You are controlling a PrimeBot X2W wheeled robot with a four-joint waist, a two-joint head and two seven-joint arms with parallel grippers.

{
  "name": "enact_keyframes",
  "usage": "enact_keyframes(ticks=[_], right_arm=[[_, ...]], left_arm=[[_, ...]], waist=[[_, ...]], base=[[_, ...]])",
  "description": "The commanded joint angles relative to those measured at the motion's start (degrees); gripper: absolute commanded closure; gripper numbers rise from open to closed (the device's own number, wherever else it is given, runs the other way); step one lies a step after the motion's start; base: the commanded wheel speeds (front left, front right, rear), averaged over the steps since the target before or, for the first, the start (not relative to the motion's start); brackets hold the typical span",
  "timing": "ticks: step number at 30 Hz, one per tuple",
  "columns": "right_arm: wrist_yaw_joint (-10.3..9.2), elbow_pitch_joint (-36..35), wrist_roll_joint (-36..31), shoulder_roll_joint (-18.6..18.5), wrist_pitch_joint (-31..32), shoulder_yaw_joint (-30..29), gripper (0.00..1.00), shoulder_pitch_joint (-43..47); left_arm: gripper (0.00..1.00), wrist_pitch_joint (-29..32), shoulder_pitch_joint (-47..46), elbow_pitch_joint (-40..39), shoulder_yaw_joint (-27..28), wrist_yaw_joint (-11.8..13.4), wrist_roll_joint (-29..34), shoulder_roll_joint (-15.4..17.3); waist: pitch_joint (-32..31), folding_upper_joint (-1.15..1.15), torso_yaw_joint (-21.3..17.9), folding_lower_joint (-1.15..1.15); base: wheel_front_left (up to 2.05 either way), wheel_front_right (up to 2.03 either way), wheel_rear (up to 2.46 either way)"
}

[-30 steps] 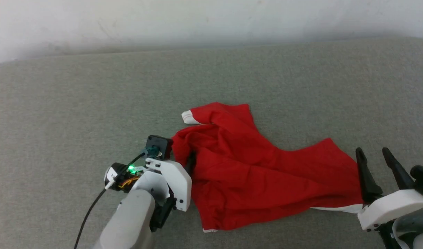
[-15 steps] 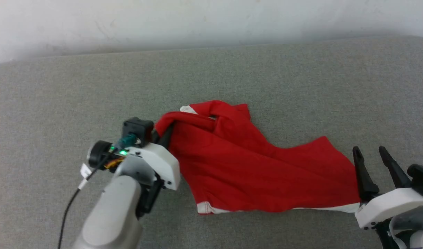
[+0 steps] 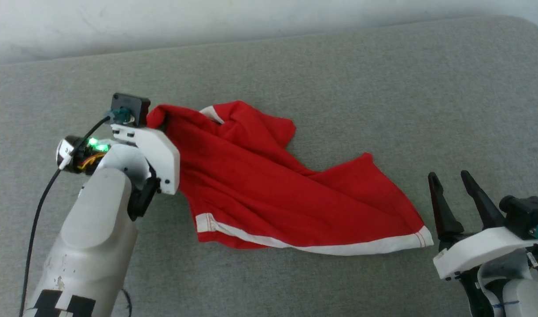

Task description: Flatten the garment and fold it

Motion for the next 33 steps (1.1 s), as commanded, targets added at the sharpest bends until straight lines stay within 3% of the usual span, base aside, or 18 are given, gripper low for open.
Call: enact_keyframes(ticks=[1, 2, 12, 15, 21, 26, 30, 33], right_arm=[[-0.05, 0.2, 0.3, 0.3, -0.4, 0.2, 0.0, -0.9], [-0.05, 0.4, 0.3, 0.3, -0.5, 0.3, 0.0, -0.9], [-0.05, 1.0, 0.3, -0.1, -0.8, -1.0, 0.0, 0.2], [-0.05, 0.9, 0.5, -0.3, -0.8, -1.6, 0.0, 0.9], [-0.05, 0.6, 0.1, -0.6, -1.5, -2.3, 0.0, 3.3], [-0.05, 0.5, -0.2, -0.3, -1.2, -2.2, 0.0, 4.8], [-0.05, 0.1, -0.3, 0.1, -0.8, -1.9, 0.0, 5.5], [-0.05, -0.1, -0.3, 0.4, -0.6, -1.8, 0.0, 5.7]], left_arm=[[0.84, 0.3, -0.2, 1.0, -0.2, -0.4, 0.0, 0.3], [0.0, 0.9, -0.5, 2.6, -0.4, -0.8, -0.3, 0.2], [0.0, -7.8, 1.5, 6.4, 0.0, -1.5, -2.4, -1.6], [0.0, -11.4, 3.9, 4.5, 0.8, -1.2, -3.6, -2.2], [0.0, -17.5, 11.6, -3.6, 1.8, 1.7, -4.6, -3.4], [0.0, -15.4, 20.2, -11.8, 1.3, 3.2, -6.2, -4.6], [0.0, -8.3, 26.4, -17.6, -0.5, 3.6, -8.0, -5.2], [0.0, -4.8, 29.4, -22.5, -1.3, 5.5, -7.9, -5.2]], waist=[[0.6, 0.0, -0.7, -0.01], [0.6, 0.0, -0.7, -0.01], [-4.9, 0.0, 4.4, -0.01], [-7.5, 0.0, 6.3, -0.01], [-11.5, 0.0, 9.6, -0.01], [-12.4, 0.0, 10.7, -0.01], [-12.0, 0.0, 10.7, -0.01], [-11.2, 0.0, 10.2, -0.01]], base=[[0.0, 0.0, 0.0], [0.0, 0.0, 0.0], [0.0, 0.0, 0.0], [0.0, 0.0, 0.0], [0.0, 0.0, 0.0], [0.0, 0.0, 0.0], [0.0, 0.0, 0.0], [0.0, 0.0, 0.0]])
